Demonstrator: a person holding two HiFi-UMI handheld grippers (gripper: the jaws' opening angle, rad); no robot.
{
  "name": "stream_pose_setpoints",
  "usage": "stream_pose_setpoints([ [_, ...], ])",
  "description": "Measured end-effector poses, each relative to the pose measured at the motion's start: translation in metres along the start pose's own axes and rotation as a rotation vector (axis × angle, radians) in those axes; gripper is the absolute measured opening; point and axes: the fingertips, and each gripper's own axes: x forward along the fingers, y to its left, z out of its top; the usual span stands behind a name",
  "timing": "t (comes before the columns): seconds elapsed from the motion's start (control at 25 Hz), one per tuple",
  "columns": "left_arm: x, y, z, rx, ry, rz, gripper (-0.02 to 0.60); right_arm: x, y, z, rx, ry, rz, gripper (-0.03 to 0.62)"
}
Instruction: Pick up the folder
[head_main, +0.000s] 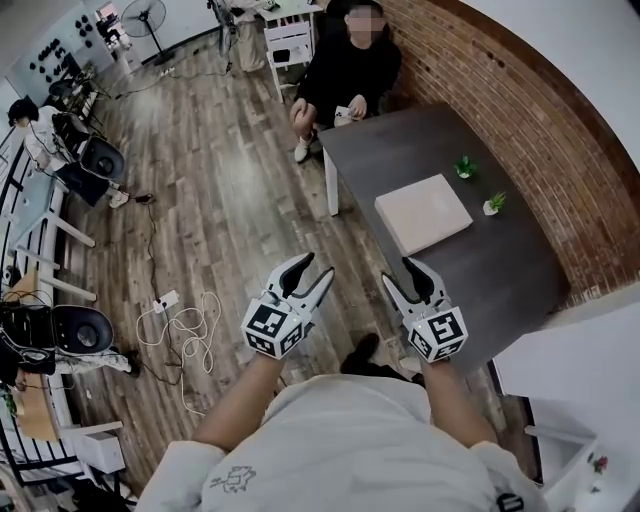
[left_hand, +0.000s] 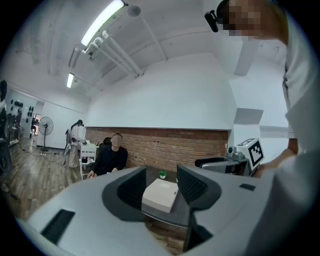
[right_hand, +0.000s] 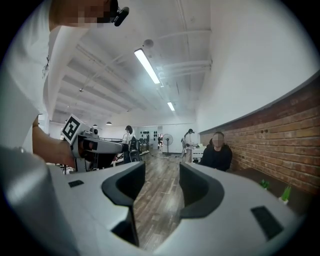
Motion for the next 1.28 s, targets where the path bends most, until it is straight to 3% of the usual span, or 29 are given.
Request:
stream_pose_setpoints([
  [0.32, 0.106, 0.029, 0.002, -0.008, 0.014, -0.021, 0.209, 0.038, -0.098, -0.007, 0.011, 0.009, -0.027, 0.225],
  [0.56, 0.184, 0.012, 0.008, 0.002, 0.043, -0.093, 0.21, 0.033, -0.17, -0.006, 0.038, 0.011, -0.083, 0.227],
  [0.92, 0.27, -0.013, 0.026, 0.032, 0.046, -0.232, 0.212, 0.005, -0.238, -0.003, 0.069, -0.001, -0.222, 0.23],
  [1.28, 0.353, -0.017, 0.026, 0.048, 0.076, -0.441, 0.213, 0.002, -0.282, -0.014, 0.107, 0.007, -0.407, 0.231],
])
